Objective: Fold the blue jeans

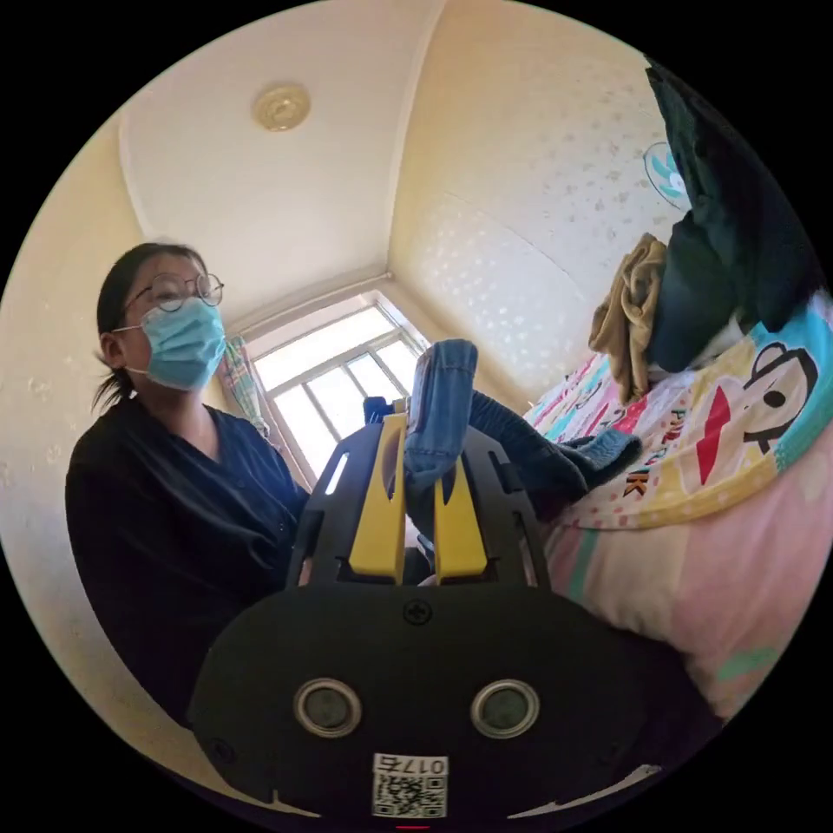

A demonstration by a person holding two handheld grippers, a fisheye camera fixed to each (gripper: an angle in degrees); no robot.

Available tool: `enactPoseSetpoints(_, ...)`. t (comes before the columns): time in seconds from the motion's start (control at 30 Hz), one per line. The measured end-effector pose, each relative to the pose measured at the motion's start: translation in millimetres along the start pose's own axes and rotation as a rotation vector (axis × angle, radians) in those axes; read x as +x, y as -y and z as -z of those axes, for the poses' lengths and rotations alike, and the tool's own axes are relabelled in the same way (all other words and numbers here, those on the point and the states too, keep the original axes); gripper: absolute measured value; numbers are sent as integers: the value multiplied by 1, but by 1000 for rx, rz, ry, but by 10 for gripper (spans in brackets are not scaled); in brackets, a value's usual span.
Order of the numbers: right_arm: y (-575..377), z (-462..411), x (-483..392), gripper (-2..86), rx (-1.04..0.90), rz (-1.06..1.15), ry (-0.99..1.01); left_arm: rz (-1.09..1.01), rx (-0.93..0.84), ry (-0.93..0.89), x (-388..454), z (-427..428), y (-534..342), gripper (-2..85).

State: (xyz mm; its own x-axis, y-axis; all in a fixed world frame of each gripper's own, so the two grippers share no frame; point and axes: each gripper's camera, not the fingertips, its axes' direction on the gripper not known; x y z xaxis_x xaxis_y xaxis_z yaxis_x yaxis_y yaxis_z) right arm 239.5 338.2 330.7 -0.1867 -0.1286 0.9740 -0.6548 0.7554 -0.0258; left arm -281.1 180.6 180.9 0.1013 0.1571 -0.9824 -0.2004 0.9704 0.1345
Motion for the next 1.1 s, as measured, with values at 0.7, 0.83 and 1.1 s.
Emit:
enactPoseSetpoints(0.7, -36, 13, 14, -1, 221, -96, -2, 80, -580, 303, -97, -258, 7, 50)
enactPoseSetpoints(0.83, -46, -9, 6, -2, 191, -167, -50, 413, -221, 299, -80, -146, -29, 33)
enactPoseSetpoints(1.1, -22, -179, -46, -2, -380, -128, -68, 336, 288, 395, 54, 131, -95, 15)
